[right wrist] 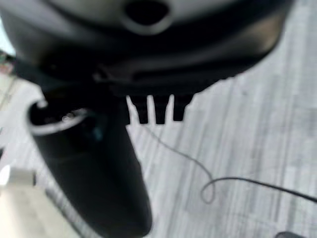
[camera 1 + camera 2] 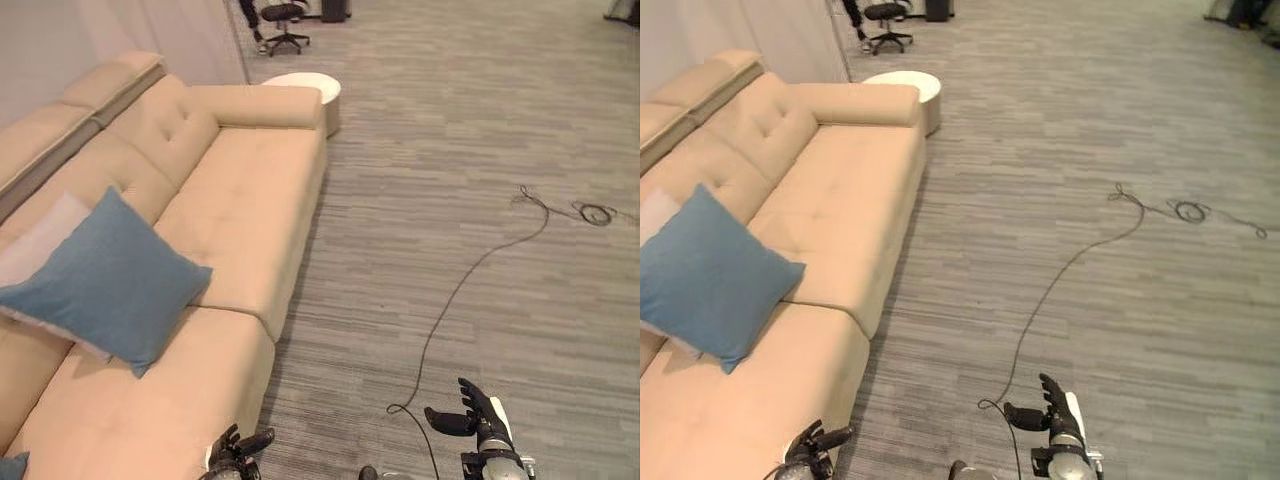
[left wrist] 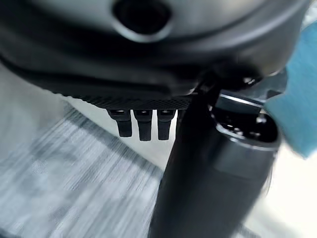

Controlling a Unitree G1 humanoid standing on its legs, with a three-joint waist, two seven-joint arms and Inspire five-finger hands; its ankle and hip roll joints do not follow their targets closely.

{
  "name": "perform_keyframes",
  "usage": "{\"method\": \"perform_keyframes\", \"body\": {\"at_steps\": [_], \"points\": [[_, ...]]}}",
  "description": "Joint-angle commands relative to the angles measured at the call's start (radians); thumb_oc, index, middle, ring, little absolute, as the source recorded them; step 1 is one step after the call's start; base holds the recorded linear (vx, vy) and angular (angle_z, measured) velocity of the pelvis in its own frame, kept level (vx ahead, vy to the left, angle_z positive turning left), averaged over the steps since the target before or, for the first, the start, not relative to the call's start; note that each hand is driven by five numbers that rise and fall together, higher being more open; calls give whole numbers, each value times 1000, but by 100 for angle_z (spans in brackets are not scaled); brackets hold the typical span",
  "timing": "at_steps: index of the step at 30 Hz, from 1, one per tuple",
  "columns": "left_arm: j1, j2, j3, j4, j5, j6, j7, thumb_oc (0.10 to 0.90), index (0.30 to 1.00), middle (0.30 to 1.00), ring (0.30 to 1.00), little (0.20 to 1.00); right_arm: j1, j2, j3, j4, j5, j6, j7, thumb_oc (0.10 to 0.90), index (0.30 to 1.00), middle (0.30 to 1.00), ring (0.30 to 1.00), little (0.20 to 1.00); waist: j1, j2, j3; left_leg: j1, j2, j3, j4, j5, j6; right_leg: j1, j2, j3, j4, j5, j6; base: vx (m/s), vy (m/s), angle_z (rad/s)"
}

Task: Pick up all the scattered cushions and arrange them neatly on the sofa.

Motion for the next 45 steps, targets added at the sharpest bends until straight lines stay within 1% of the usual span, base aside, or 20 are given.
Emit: {"method": "perform_keyframes", "body": {"at_steps": [1, 5, 11, 12, 13, 15, 17, 21, 22, 24, 26, 32, 34, 35, 36, 37, 38, 40, 43, 45], "points": [[-30, -12, -39, 9, -6, -42, 23, 800, 900, 900, 900, 900, -80, -54, -34, -93, -30, -65, -49, 800, 900, 900, 900, 900, 41, 32, 40, -140, -128, 20, -118, -61, 87, 138, 6, 57, -98, -62, 146, 243, -42, -85], [-40, -3, -37, 26, -5, -40, 28, 800, 900, 900, 900, 900, -106, -38, -20, -50, -16, -64, -64, 800, 900, 900, 900, 900, 76, 56, 42, -205, -205, 22, -258, 24, 66, 193, 74, 116, -115, -85, 140, 265, -65, -50], [-17, 4, -20, 38, -20, -29, 20, 800, 900, 900, 900, 900, -104, -4, -4, -38, -21, -65, -61, 800, 900, 900, 900, 900, 104, 33, 7, -136, -244, 7, -280, -25, 135, 210, 93, 107, 1, -137, 153, 285, -4, -43], [-13, 12, -8, 40, -31, -26, 12, 800, 900, 900, 900, 900, -108, 14, -8, -30, -12, -67, -59, 800, 900, 900, 900, 900, 112, 10, 3, -101, -247, 33, -266, -68, 158, 179, 75, 60, 143, -100, 213, 249, -11, -20], [-14, 12, -8, 40, -31, -26, 12, 800, 900, 900, 900, 900, -108, 14, -8, -30, -12, -67, -59, 800, 900, 900, 900, 900, 114, 12, 0, -105, -244, 34, -267, -66, 157, 175, 79, 61, 141, -96, 212, 243, 5, -24], [-16, 21, 15, 63, -36, -20, 10, 800, 900, 900, 900, 900, -109, 24, -11, -41, -24, -63, -48, 800, 900, 900, 900, 900, 107, 9, 1, -59, -242, 50, -264, -110, 185, 100, 7, -11, 324, 16, 320, 226, 27, -31], [-18, 36, 33, 68, -54, -13, 4, 800, 900, 900, 900, 900, -101, 33, -26, -54, -20, -60, -31, 800, 900, 900, 900, 900, 92, 40, 7, 17, -221, 37, -283, -138, 190, 24, -83, -109, 469, 69, 329, 350, 66, -2], [-20, 41, 41, 80, -65, -13, -18, 800, 900, 900, 900, 900, -82, 39, -59, -83, 4, -68, -19, 800, 900, 900, 900, 900, 49, 61, 23, 87, -215, -39, -305, -167, 173, -50, -137, -113, 352, -22, 247, 313, -45, 68], [-19, 39, 40, 81, -63, -14, -22, 800, 900, 900, 900, 900, -80, 36, -62, -79, 8, -68, -16, 800, 900, 900, 900, 900, 44, 57, 20, 91, -216, -50, -306, -173, 167, -49, -136, -96, 297, -22, 243, 425, -207, 84], [-28, 45, 47, 116, -65, -17, -27, 800, 900, 900, 900, 900, -55, 42, -86, -93, 24, -69, -23, 800, 900, 900, 900, 900, 6, 40, 20, 139, -227, -153, -325, -209, 138, -112, -117, 106, 57, 35, 253, 518, -280, 97], [-36, 47, 49, 126, -64, -17, -24, 800, 900, 900, 900, 900, -48, 48, -89, -86, 29, -70, -27, 800, 900, 900, 900, 900, -6, 35, 23, 151, -230, -187, -330, -214, 131, -140, -114, 162, 18, 59, 258, 250, -140, 86], [-30, 51, 87, 172, -104, -17, -47, 800, 900, 900, 900, 900, -57, 30, -69, -57, 34, -78, 4, 800, 900, 900, 900, 900, -24, 22, -1, 205, -176, -306, -234, -237, 74, -130, -70, 172, -8, 99, 255, 375, -284, 102], [-26, 47, 92, 171, -115, -16, -52, 800, 900, 900, 900, 900, -61, 26, -67, -63, 37, -81, 7, 800, 900, 900, 900, 900, -22, 26, -1, 176, -159, -302, -164, -223, 63, -113, -62, 156, -7, 80, 238, 210, -235, 45], [-33, 36, 95, 146, -167, -17, -48, 800, 900, 900, 900, 900, -91, 6, -53, -81, 45, -87, 4, 800, 900, 900, 900, 900, -3, 21, 35, 41, -120, -255, 112, -120, 48, -55, -59, 112, 3, 40, 188, 53, -145, 53], [-33, 37, 96, 146, -167, -17, -48, 800, 900, 900, 900, 900, -91, 7, -53, -81, 46, -87, 4, 800, 900, 900, 900, 900, -7, 18, 31, 34, -125, -257, 110, -115, 48, -60, -64, 109, 2, 43, 188, 111, -369, 48], [-41, 43, 98, 129, -186, -13, -37, 800, 900, 900, 900, 900, -111, -14, -44, -91, 35, -79, -11, 800, 900, 900, 900, 900, 19, -4, 69, -53, -71, -139, 274, -103, 71, 3, -56, 58, -7, 14, 153, 46, -228, 37], [-42, 43, 99, 129, -186, -13, -37, 800, 900, 900, 900, 900, -112, -13, -44, -91, 35, -79, -11, 800, 900, 900, 900, 900, 17, -8, 66, -57, -75, -139, 270, -97, 72, -1, -60, 58, -9, 17, 153, 115, -330, 35], [-41, 47, 103, 131, -185, -4, -35, 800, 900, 900, 900, 900, -117, -28, -28, -104, 23, -69, -13, 800, 900, 900, 900, 900, 36, -12, 68, -119, 1, 20, 218, -115, 76, 64, -49, -15, -37, -28, 145, 175, -146, 84], [-30, 48, 110, 139, -184, 7, -47, 800, 900, 900, 900, 900, -118, -34, -22, -113, 15, -65, -2, 800, 900, 900, 900, 900, 49, -17, 53, -132, -15, 63, 91, -136, 85, 99, -51, -47, -62, -42, 156, 230, -1, 85], [-22, 51, 122, 152, -194, 16, -51, 800, 900, 900, 900, 900, -126, -38, -9, -112, 8, -65, 3, 800, 900, 900, 900, 900, 71, -11, 42, -168, -24, 70, -64, -77, 73, 132, -42, -67, -75, -63, 167, 435, 109, 68]]}}
